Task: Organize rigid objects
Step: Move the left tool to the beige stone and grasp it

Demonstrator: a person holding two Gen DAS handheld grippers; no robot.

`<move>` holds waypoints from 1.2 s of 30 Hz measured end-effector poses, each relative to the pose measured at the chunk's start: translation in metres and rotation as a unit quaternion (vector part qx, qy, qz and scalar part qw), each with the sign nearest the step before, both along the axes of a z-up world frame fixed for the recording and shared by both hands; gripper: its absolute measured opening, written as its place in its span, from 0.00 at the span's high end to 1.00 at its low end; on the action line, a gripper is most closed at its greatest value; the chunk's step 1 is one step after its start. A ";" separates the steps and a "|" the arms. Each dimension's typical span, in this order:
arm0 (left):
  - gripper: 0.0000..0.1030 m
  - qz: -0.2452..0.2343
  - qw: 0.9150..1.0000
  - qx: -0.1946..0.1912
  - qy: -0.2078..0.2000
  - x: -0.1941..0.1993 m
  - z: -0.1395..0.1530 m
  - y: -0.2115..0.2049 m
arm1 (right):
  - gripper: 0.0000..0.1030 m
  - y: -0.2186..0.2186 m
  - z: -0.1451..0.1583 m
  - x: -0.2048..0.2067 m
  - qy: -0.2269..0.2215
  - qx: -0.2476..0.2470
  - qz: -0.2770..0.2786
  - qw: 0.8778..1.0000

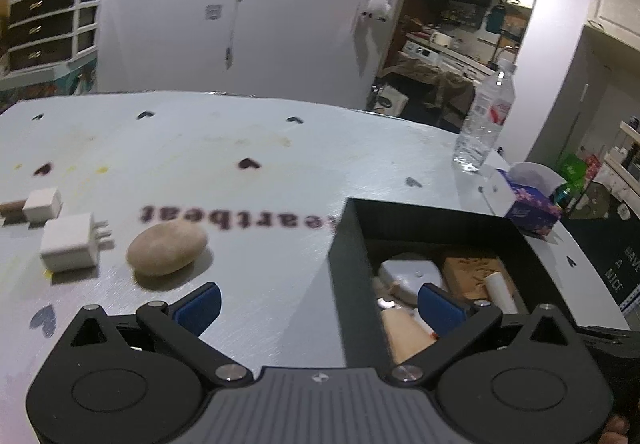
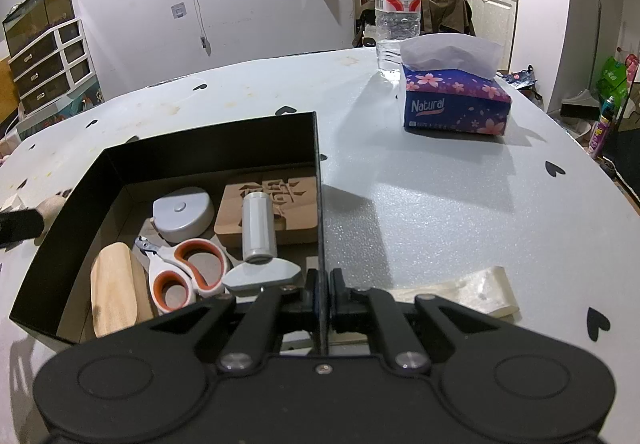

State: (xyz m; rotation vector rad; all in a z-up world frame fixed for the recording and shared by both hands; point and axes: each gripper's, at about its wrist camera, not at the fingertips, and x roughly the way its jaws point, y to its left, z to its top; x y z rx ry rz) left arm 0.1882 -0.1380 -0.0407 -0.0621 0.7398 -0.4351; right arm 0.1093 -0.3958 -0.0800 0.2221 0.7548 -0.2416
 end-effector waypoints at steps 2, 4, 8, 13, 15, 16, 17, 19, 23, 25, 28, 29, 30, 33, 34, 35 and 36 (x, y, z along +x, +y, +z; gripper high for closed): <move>0.00 0.009 1.000 -0.001 0.004 0.000 -0.002 0.007 | 0.94 0.000 0.000 0.000 0.000 0.000 0.000 1.000; 0.00 0.018 1.000 -0.002 0.008 0.000 -0.004 0.014 | 0.94 0.000 0.000 0.000 0.000 0.000 0.000 1.000; 0.00 0.041 0.999 -0.004 0.019 0.003 -0.012 0.027 | 0.94 0.000 0.000 0.000 0.000 0.000 0.000 1.000; 0.00 0.082 0.996 0.010 0.018 0.011 -0.024 0.044 | 0.94 0.000 0.000 0.000 0.000 -0.001 0.000 1.000; 0.00 0.097 0.995 0.011 0.021 0.015 -0.029 0.050 | 0.94 0.000 0.000 0.000 0.001 -0.002 0.000 1.000; 0.00 0.105 0.994 0.010 0.022 0.018 -0.032 0.053 | 0.94 0.000 0.000 0.000 0.001 -0.002 0.000 1.000; 0.00 0.112 0.993 0.006 0.023 0.021 -0.034 0.056 | 0.94 0.000 0.000 0.000 0.001 -0.002 0.000 1.000; 0.00 0.119 0.992 -0.007 0.026 0.028 -0.036 0.060 | 0.94 0.000 0.000 0.000 0.001 -0.002 0.000 1.000; 0.00 0.133 0.990 -0.027 0.033 0.048 -0.040 0.058 | 0.94 0.000 0.000 0.001 0.002 -0.002 0.000 1.000; 0.00 0.142 0.989 -0.029 0.039 0.062 -0.043 0.054 | 0.94 -0.001 0.000 0.001 0.002 -0.003 -0.001 1.000; 0.00 0.159 0.986 -0.026 0.038 0.077 -0.046 0.049 | 0.94 -0.001 0.000 0.001 0.002 -0.003 0.000 1.000; 0.00 0.163 0.986 -0.023 0.036 0.082 -0.046 0.047 | 0.94 -0.001 0.000 0.001 0.002 -0.003 0.000 1.000; 0.00 0.167 0.985 -0.021 0.036 0.085 -0.046 0.045 | 0.94 0.000 0.000 0.001 0.002 -0.003 -0.001 1.000; 0.03 0.179 0.983 -0.010 0.023 0.092 -0.048 0.039 | 0.94 -0.001 0.000 0.001 0.002 -0.003 -0.001 1.000; 0.06 0.180 0.984 0.000 0.017 0.092 -0.048 0.036 | 0.94 0.000 0.000 0.001 0.002 -0.003 -0.001 1.000; 0.06 0.179 0.984 0.010 0.012 0.093 -0.049 0.033 | 0.94 -0.001 0.000 0.001 0.002 -0.003 -0.001 1.000; 0.07 0.180 0.983 0.020 0.007 0.093 -0.049 0.030 | 0.94 0.000 0.000 0.001 0.003 -0.004 0.000 1.000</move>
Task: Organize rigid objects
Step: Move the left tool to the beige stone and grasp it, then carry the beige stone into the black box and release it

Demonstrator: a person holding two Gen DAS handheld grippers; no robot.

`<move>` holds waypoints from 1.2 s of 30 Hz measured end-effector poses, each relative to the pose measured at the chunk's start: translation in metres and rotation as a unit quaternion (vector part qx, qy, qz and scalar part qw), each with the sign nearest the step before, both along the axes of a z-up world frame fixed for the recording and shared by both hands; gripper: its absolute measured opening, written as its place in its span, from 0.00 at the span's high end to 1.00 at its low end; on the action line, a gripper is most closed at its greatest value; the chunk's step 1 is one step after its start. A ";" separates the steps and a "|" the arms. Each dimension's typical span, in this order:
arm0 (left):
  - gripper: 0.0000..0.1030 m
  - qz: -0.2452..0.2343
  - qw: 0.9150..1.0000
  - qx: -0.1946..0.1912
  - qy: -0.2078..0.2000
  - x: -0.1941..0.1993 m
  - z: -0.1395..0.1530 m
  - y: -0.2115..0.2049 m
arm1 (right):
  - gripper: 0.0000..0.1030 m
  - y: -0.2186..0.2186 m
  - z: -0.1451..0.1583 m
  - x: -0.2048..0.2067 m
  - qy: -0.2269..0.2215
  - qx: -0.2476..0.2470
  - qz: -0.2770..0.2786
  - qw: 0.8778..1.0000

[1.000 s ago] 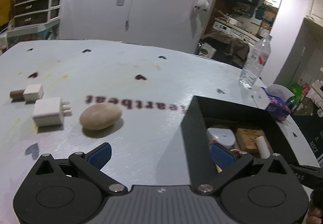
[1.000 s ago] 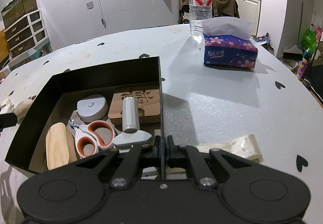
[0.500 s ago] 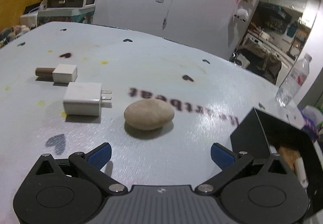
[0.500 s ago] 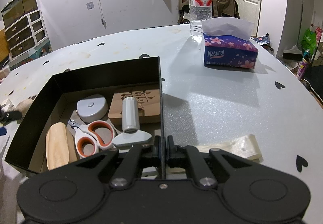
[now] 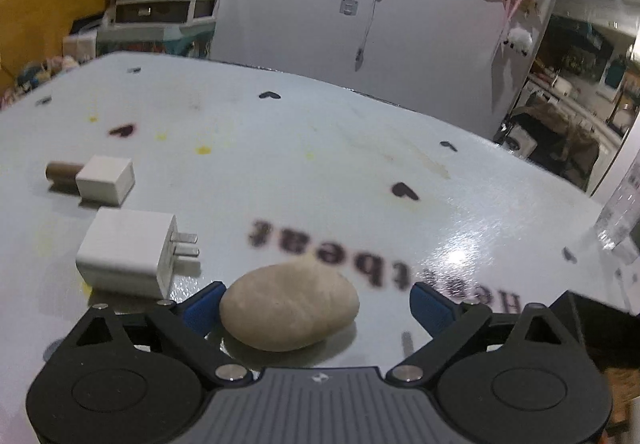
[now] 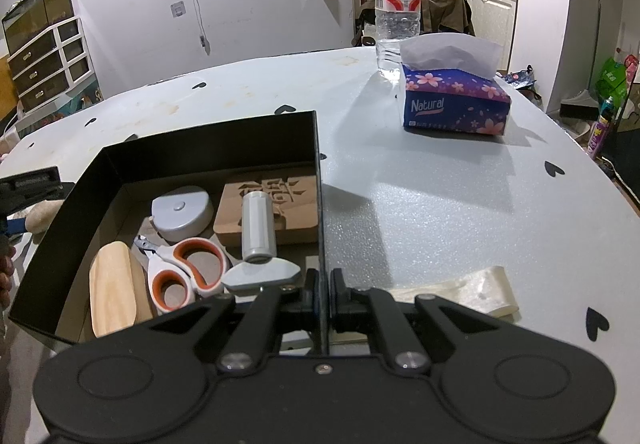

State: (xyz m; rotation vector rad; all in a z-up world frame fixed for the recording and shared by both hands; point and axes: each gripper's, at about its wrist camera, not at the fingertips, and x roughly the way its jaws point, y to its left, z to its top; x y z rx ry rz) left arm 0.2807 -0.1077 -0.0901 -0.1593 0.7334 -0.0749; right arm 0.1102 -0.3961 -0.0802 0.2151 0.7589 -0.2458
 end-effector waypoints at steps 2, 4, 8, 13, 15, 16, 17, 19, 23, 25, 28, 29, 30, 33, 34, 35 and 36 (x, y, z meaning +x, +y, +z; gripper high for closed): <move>0.11 -0.001 1.000 0.023 -0.008 0.000 -0.002 -0.004 | 0.94 0.000 0.000 0.000 0.000 0.000 0.000 1.000; 0.17 -0.003 0.999 0.048 -0.017 -0.001 -0.004 -0.006 | 0.94 0.000 0.000 0.000 0.000 0.000 0.000 1.000; 0.28 -0.001 0.997 0.073 -0.028 -0.002 -0.005 -0.006 | 0.94 0.000 0.000 0.000 0.000 0.000 -0.001 1.000; 0.28 -0.008 0.997 0.075 -0.033 -0.002 -0.006 -0.005 | 0.94 0.000 -0.001 0.000 0.000 0.000 -0.002 1.000; 0.29 -0.010 0.997 0.075 -0.035 -0.002 -0.007 -0.004 | 0.94 0.000 -0.002 0.000 0.001 0.000 -0.002 1.000; 0.29 -0.011 0.997 0.074 -0.035 -0.003 -0.007 -0.004 | 0.94 -0.001 -0.002 -0.001 0.001 0.001 -0.001 1.000; 0.29 -0.012 0.997 0.072 -0.034 -0.003 -0.007 -0.003 | 0.94 0.000 -0.002 0.000 0.001 0.000 -0.001 1.000; 0.29 -0.015 0.998 0.064 -0.024 -0.003 -0.003 -0.001 | 0.94 0.000 -0.001 0.000 0.001 -0.001 -0.001 1.000; 0.29 -0.044 0.998 0.021 -0.034 -0.016 0.016 0.004 | 0.94 0.002 -0.001 0.000 0.002 -0.005 -0.002 1.000; 0.29 -0.068 0.996 0.005 -0.049 -0.028 0.029 0.002 | 0.94 0.003 -0.002 0.000 0.002 -0.004 -0.003 1.000; 0.29 -0.119 0.990 -0.021 -0.065 -0.045 0.047 -0.005 | 0.94 0.003 -0.001 0.000 0.003 -0.004 -0.003 1.000; 0.29 -0.138 0.988 -0.026 -0.070 -0.051 0.052 -0.008 | 0.94 0.003 -0.001 -0.001 0.003 -0.004 -0.003 1.000; 0.29 -0.160 0.984 -0.030 -0.076 -0.057 0.058 -0.012 | 0.94 0.003 -0.001 0.000 0.003 -0.005 -0.003 1.000; 0.29 -0.219 0.971 -0.035 -0.091 -0.076 0.072 -0.024 | 0.94 0.003 -0.001 -0.001 0.003 -0.005 -0.003 1.000; 0.29 -0.243 0.964 -0.035 -0.098 -0.084 0.076 -0.031 | 0.94 0.003 -0.001 -0.001 0.003 -0.004 -0.003 1.000; 0.29 -0.266 0.958 -0.033 -0.104 -0.089 0.079 -0.037 | 0.94 0.003 -0.001 0.000 0.003 -0.004 -0.003 1.000; 0.29 -0.293 0.950 -0.031 -0.108 -0.093 0.081 -0.045 | 0.95 0.003 -0.001 0.000 0.003 -0.004 -0.003 1.000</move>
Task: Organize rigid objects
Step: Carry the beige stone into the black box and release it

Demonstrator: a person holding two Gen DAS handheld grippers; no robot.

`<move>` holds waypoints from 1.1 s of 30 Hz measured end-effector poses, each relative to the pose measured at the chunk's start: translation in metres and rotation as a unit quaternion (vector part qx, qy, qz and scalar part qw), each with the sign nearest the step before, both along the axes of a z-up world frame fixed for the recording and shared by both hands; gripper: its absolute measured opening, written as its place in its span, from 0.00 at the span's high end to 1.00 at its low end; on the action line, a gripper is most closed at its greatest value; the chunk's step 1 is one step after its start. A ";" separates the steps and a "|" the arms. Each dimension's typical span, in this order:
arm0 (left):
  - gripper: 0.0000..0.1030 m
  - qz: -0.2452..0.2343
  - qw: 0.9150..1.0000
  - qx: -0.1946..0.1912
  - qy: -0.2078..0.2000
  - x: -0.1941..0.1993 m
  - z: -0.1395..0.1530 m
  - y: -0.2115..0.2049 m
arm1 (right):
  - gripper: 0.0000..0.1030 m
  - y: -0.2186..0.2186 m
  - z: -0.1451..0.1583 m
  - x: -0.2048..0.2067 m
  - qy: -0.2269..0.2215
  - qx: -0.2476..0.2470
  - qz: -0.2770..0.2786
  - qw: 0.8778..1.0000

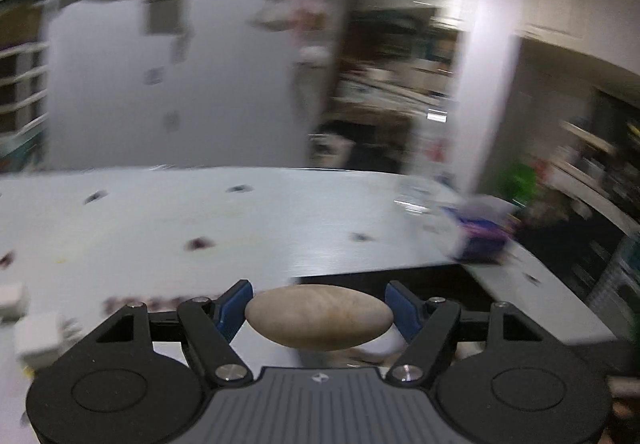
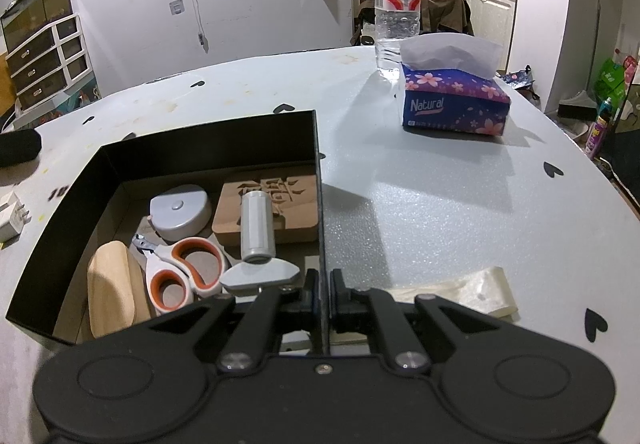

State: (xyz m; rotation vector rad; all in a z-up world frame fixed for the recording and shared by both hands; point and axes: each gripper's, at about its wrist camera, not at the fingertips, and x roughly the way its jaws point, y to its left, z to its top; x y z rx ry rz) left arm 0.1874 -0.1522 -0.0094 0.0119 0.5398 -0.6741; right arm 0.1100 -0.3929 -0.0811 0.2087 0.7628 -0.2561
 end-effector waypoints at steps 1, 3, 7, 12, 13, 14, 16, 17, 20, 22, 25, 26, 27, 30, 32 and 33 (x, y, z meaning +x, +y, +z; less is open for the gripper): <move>0.29 -0.033 0.999 0.006 -0.004 -0.004 0.000 -0.008 | 0.95 0.000 0.000 0.000 0.000 0.000 0.000 1.000; 0.29 -0.082 0.996 0.028 -0.001 -0.008 -0.002 -0.021 | 0.96 0.000 0.001 0.000 -0.001 0.001 -0.002 1.000; 0.29 -0.148 0.986 0.077 0.010 -0.016 -0.013 -0.047 | 0.96 0.001 0.005 -0.003 -0.007 -0.001 -0.003 1.000; 0.29 -0.196 0.974 0.108 0.026 -0.016 -0.028 -0.068 | 0.96 0.003 0.009 -0.005 -0.012 -0.004 -0.006 1.000; 0.29 -0.204 0.972 0.115 0.028 -0.015 -0.031 -0.071 | 0.96 0.003 0.010 -0.006 -0.013 -0.004 -0.007 1.000; 0.29 -0.210 0.970 0.120 0.031 -0.015 -0.034 -0.074 | 0.96 0.003 0.011 -0.007 -0.014 -0.005 -0.007 1.000; 0.29 -0.224 0.966 0.127 0.037 -0.012 -0.037 -0.081 | 0.96 0.003 0.012 -0.008 -0.016 -0.005 -0.007 1.000; 0.29 -0.230 0.964 0.129 0.041 -0.010 -0.039 -0.083 | 0.96 0.003 0.012 -0.008 -0.017 -0.003 -0.007 1.000; 0.29 -0.248 0.958 0.135 0.051 -0.006 -0.042 -0.093 | 0.96 0.003 0.012 -0.008 -0.017 -0.003 -0.007 1.000; 0.29 -0.258 0.955 0.136 0.060 -0.003 -0.045 -0.097 | 0.96 0.003 0.012 -0.008 -0.017 -0.003 -0.007 1.000; 0.29 -0.270 0.951 0.128 0.080 0.004 -0.052 -0.102 | 0.96 0.003 0.012 -0.008 -0.016 -0.002 -0.007 1.000; 0.29 -0.273 0.950 0.126 0.086 0.006 -0.055 -0.103 | 0.96 0.003 0.012 -0.008 -0.017 -0.002 -0.007 1.000; 0.29 -0.274 0.950 0.120 0.092 0.008 -0.057 -0.103 | 0.96 0.004 0.012 -0.008 -0.016 -0.002 -0.007 1.000; 0.28 -0.269 0.950 0.105 0.123 0.015 -0.062 -0.104 | 0.96 0.004 0.012 -0.007 -0.016 -0.003 -0.008 1.000; 0.21 -0.271 0.950 0.095 0.125 0.015 -0.060 -0.102 | 0.96 0.003 0.012 -0.007 -0.017 0.001 -0.010 1.000; 0.15 -0.274 0.950 0.088 0.123 0.015 -0.058 -0.100 | 0.96 0.003 0.012 -0.007 -0.017 0.002 -0.010 1.000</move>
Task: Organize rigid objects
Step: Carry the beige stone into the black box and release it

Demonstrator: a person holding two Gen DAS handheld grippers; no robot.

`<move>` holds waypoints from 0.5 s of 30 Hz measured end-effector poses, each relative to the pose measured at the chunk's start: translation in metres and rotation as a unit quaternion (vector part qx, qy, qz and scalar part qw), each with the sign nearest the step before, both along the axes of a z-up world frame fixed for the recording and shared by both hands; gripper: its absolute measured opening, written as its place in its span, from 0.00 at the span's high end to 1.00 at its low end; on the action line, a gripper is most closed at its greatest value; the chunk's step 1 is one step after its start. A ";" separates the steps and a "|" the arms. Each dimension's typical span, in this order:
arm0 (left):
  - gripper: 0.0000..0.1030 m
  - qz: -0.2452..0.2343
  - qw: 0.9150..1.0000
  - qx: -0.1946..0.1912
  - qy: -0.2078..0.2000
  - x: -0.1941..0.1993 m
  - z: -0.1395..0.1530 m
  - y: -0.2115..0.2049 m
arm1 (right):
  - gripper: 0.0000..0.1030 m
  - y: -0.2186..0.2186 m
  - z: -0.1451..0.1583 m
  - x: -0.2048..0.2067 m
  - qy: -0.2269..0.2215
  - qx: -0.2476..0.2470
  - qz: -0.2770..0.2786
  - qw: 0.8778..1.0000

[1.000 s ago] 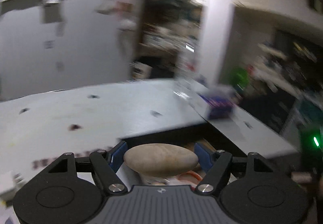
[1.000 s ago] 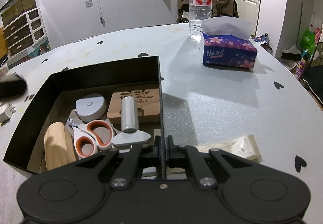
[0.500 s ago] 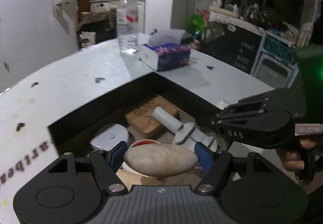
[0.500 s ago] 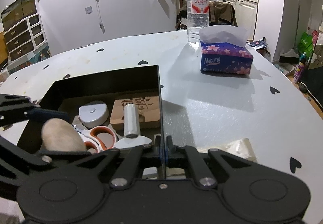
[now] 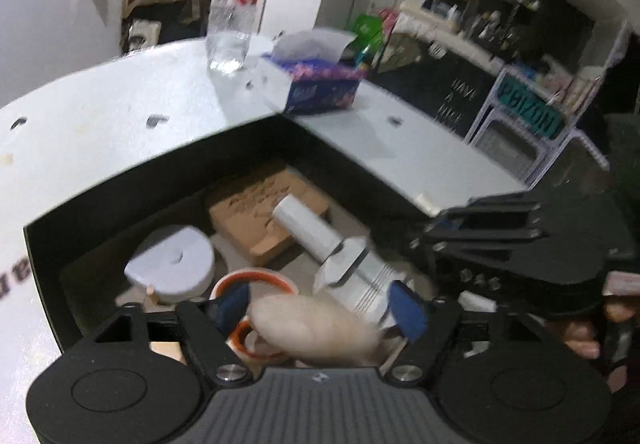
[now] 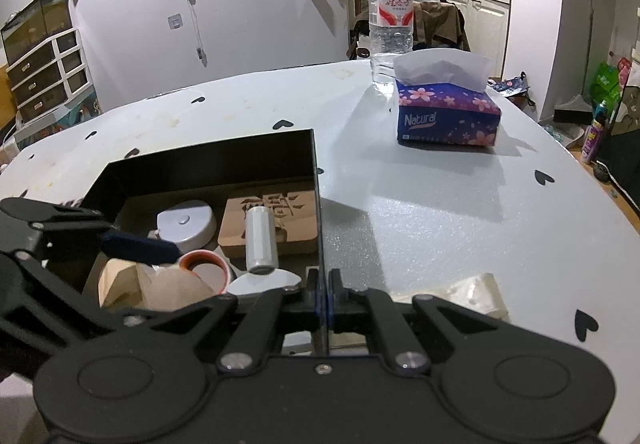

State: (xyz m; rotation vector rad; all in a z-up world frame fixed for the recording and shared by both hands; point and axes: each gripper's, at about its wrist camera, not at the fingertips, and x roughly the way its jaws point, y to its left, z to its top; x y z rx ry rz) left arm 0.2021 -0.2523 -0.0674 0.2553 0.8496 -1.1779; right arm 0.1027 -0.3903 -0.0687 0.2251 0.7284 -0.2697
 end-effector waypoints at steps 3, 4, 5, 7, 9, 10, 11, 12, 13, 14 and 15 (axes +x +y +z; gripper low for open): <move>0.08 0.008 1.000 0.002 -0.013 -0.002 0.004 0.004 | 0.96 0.000 0.000 0.000 0.000 -0.001 -0.002 1.000; 0.07 0.009 1.000 -0.001 -0.013 -0.002 0.006 0.006 | 0.96 0.000 0.000 0.000 0.000 0.001 -0.002 1.000; 0.07 0.010 1.000 -0.002 -0.014 -0.003 0.007 0.007 | 0.96 -0.001 0.000 0.000 0.000 0.001 -0.003 1.000; 0.05 0.015 1.000 -0.005 -0.024 -0.004 0.011 0.010 | 0.96 -0.001 0.000 0.000 0.000 0.001 -0.003 1.000; 0.05 0.019 0.999 -0.006 -0.034 -0.006 0.014 0.014 | 0.96 -0.001 0.000 0.001 0.000 0.001 -0.004 1.000; 0.04 0.021 0.999 -0.008 -0.038 -0.008 0.016 0.016 | 0.96 -0.001 0.000 0.001 0.000 0.001 -0.003 1.000; 0.04 0.023 0.999 -0.009 -0.041 -0.008 0.018 0.018 | 0.96 -0.001 0.000 0.001 0.000 0.001 -0.004 1.000; 0.03 0.026 0.999 -0.010 -0.044 -0.009 0.020 0.020 | 0.96 -0.001 0.000 0.001 0.000 0.002 -0.004 1.000; 0.03 0.030 0.998 -0.012 -0.047 -0.009 0.022 0.022 | 0.96 -0.001 0.000 0.001 0.000 0.001 -0.004 1.000; 0.03 0.033 0.998 -0.013 -0.051 -0.010 0.023 0.024 | 0.96 -0.001 0.000 0.001 0.000 0.001 -0.004 1.000; 0.03 0.036 0.998 -0.015 -0.055 -0.012 0.025 0.026 | 0.96 -0.001 0.000 0.001 0.000 0.001 -0.004 1.000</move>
